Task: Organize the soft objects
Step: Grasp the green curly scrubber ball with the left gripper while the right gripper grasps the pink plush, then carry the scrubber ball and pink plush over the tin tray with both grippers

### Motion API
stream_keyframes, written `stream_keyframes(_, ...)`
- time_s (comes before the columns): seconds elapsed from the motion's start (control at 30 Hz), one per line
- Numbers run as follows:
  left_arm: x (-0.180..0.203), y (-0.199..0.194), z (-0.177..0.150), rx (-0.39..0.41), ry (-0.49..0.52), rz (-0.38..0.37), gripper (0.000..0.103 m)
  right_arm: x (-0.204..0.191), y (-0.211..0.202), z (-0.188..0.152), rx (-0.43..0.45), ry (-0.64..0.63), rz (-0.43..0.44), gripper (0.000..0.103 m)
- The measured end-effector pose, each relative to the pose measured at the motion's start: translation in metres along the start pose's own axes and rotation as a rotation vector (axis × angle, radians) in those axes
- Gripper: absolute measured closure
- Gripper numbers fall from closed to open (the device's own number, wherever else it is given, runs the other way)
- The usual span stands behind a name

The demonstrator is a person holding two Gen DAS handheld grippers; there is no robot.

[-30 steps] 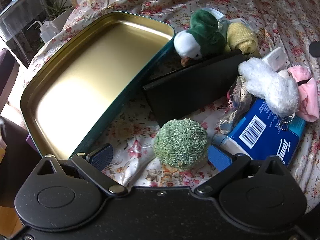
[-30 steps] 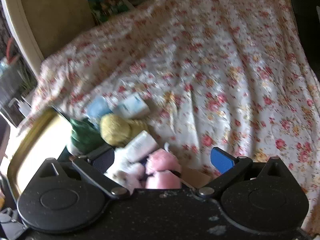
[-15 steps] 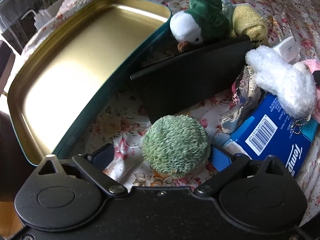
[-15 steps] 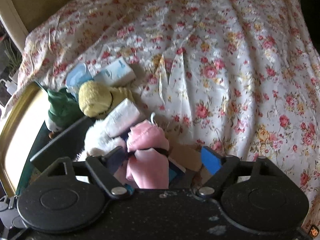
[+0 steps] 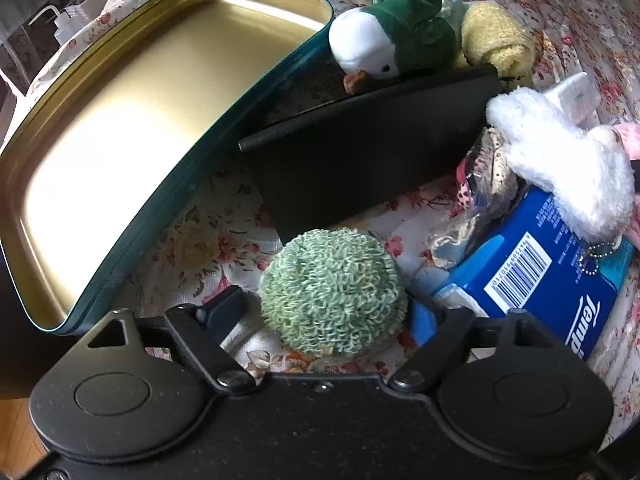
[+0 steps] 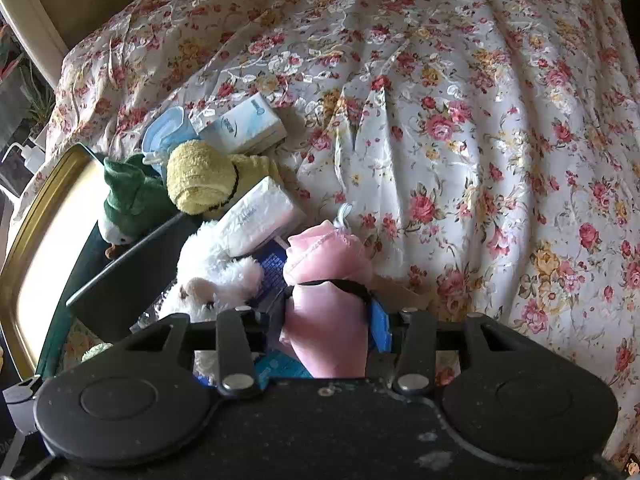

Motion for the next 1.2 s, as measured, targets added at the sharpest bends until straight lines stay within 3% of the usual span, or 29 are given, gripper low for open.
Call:
stream_keyframes(0.17,0.002,-0.005,-0.002,0.016,0.015,-0.024,0.041,0.008,-0.009,0.007,0.056,0.044,-0.005,0.064)
stream_keyframes(0.47,-0.001,-0.018,-0.009,-0.005,-0.016,-0.071,0.043,0.021,-0.019,0.017,0.131,0.119,-0.006,0.064)
stream_keyframes(0.7,-0.015,-0.051,-0.009,0.061,-0.03,-0.085,0.043,0.021,-0.018,0.018,0.15,0.122,-0.02,0.064)
stream_keyframes(1.07,-0.088,-0.105,0.036,0.22,-0.165,0.051,0.043,0.021,-0.023,0.025,0.211,0.148,0.002,0.064)
stream_keyframes(1.2,-0.111,-0.111,0.055,0.221,-0.209,0.098,0.043,0.018,-0.024,0.026,0.22,0.149,0.009,0.064)
Point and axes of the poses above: each gripper's, at about its wrist camera, not at the fingertips, and y roughly the way its jaws point, x to its right, z to its top, the point moved 9 cm from there along y, roughly the way its jaws point, and after that the axes turned 5 degrees about z, right-handed, at the moved point
